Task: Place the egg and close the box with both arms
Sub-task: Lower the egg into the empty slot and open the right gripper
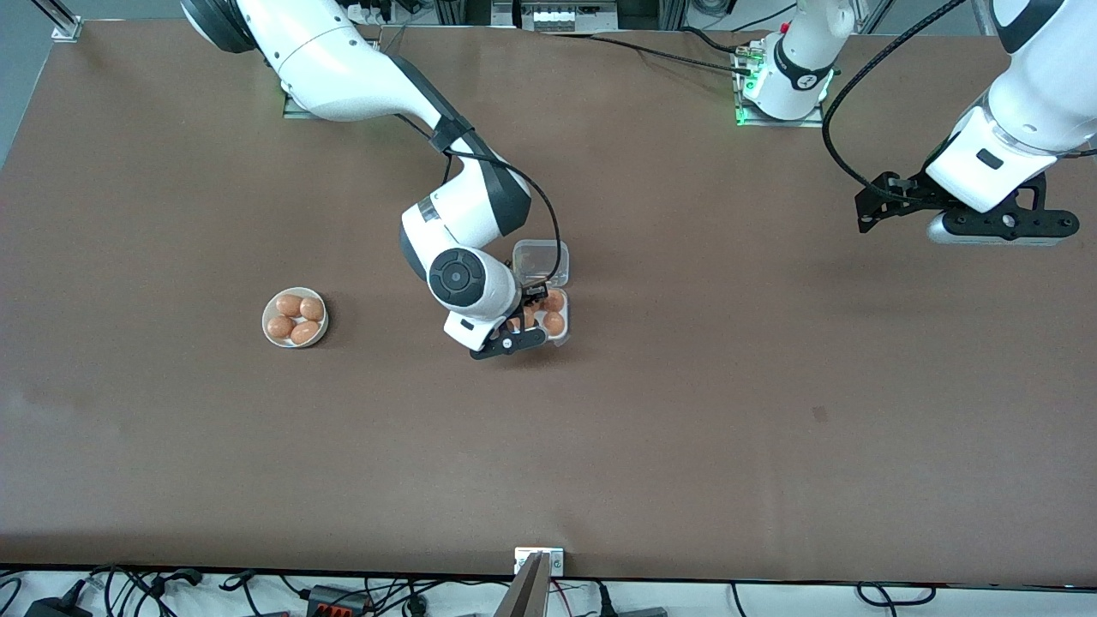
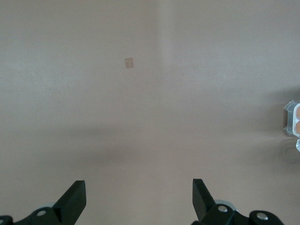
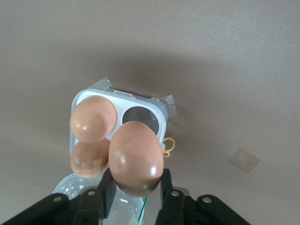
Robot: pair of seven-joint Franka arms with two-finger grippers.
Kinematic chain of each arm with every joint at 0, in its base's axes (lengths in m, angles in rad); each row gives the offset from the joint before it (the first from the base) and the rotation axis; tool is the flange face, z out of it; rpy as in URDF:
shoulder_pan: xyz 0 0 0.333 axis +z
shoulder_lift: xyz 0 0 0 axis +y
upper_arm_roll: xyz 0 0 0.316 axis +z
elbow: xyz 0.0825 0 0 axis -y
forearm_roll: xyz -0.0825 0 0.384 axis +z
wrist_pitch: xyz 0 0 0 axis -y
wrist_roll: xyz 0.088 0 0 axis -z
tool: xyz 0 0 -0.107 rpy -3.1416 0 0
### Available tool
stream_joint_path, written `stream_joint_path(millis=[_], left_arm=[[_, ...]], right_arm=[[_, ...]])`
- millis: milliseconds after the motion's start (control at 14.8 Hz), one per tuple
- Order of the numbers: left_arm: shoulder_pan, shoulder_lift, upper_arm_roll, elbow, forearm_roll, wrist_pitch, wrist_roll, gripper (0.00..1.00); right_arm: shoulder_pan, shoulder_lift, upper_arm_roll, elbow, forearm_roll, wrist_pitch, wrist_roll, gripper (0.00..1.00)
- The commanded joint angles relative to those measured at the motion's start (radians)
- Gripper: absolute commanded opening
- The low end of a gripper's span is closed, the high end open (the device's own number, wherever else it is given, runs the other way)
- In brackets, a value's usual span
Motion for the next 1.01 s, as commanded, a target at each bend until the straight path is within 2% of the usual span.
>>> stream_joint_path(millis=[0,203,270,338,676,946], left_arm=[[0.003,0.012,-0.004,0.026,-0.014,-0.021,0.002,1.00],[0.003,0.012,-0.002,0.026,-0.014,-0.021,0.002,1.00],[0.003,0.012,-0.004,0.026,-0.014,-0.023,0.002,1.00],[0.003,0.012,-0.004,0.026,-0.014,-0.023,0.002,1.00],[0.001,0.012,-0.004,0.026,-0.014,-0.034,0.002,1.00],[-0.013,0.012,-0.011,0.036,-0.018,-0.099,-0.001,1.00]], right_arm=[[0.018,0.027,-0.006,0.033,0.015,0.011,0.020,0.00],[0.018,0.027,-0.006,0.032,0.015,0.011,0.023,0.01],[0.018,0.027,-0.006,0.032,0.015,0.012,0.026,0.39],[0.018,0.027,-0.006,0.030,0.015,0.012,0.028,0.99],[0.020,0.021,-0.006,0.033,0.015,0.008,0.028,1.00],[0.009,-0.021,-0.013,0.036,0.012,-0.006,0.032,1.00]])
